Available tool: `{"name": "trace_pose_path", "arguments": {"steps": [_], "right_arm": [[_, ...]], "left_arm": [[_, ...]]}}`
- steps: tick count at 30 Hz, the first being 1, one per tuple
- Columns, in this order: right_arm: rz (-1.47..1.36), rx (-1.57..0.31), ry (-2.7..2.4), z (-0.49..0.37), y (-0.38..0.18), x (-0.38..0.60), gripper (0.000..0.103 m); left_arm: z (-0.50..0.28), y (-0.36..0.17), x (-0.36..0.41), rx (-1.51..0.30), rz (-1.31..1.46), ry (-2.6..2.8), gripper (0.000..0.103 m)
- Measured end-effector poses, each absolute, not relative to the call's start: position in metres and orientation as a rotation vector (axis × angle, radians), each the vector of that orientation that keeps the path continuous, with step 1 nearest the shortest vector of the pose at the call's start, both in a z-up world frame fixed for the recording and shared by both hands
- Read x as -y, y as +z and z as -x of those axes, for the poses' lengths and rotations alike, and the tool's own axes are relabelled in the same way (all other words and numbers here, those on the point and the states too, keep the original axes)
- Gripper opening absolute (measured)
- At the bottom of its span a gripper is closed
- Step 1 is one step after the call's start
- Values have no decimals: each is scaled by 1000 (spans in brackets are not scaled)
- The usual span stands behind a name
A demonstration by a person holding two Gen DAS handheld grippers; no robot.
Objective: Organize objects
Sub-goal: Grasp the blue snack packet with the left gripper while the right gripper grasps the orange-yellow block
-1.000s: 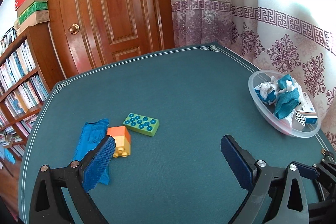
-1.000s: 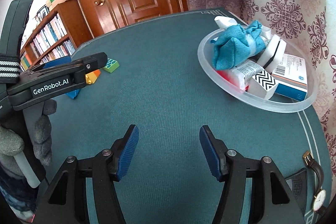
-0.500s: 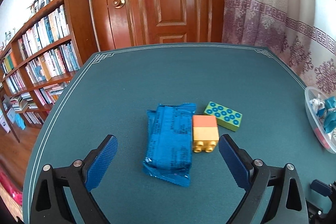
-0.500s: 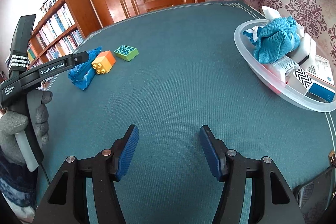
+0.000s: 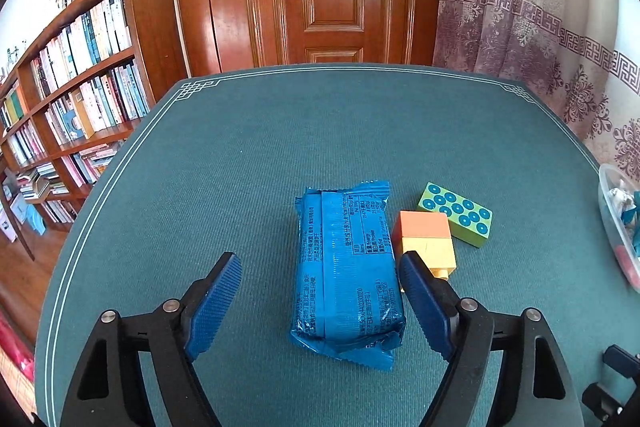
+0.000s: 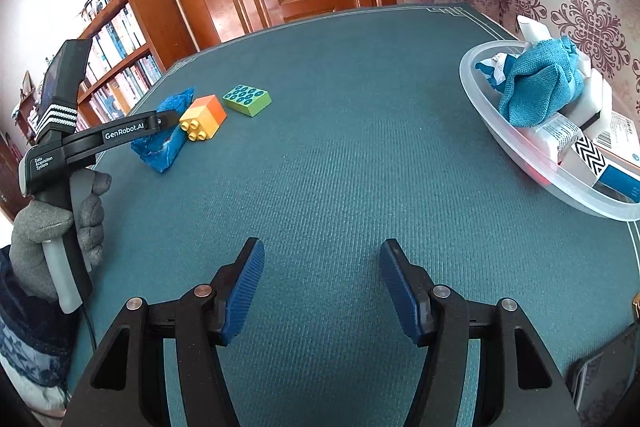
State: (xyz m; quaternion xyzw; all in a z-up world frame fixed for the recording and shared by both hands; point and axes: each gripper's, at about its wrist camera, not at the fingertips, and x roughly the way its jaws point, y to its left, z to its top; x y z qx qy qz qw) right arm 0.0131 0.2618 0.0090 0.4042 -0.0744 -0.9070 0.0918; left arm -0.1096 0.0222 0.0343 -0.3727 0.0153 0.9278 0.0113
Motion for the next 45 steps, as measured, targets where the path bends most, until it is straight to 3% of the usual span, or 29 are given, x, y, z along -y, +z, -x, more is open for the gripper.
{"name": "trace_pose_path", "arguments": {"steps": [2, 4, 7, 21, 29, 45], "right_arm": [[-1201, 221, -2695, -13, 9, -262, 62], [-1200, 218, -2696, -13, 9, -262, 62], [-1200, 203, -2703, -13, 8, -260, 62], [-1183, 129, -2652, 9, 14, -222, 62], [-1131, 218, -2587, 57, 22, -181, 62], [-1125, 166, -2587, 131, 19, -120, 60]], "left_arm": [[110, 34, -20, -21, 1167, 2881, 76], [113, 32, -17, 9, 1191, 2855, 61], [116, 28, -12, 69, 1219, 2818, 50], [107, 37, 18, 161, 1192, 2879, 46], [106, 33, 34, 166, 1222, 2961, 46], [103, 35, 44, 257, 1225, 2942, 46]]}}
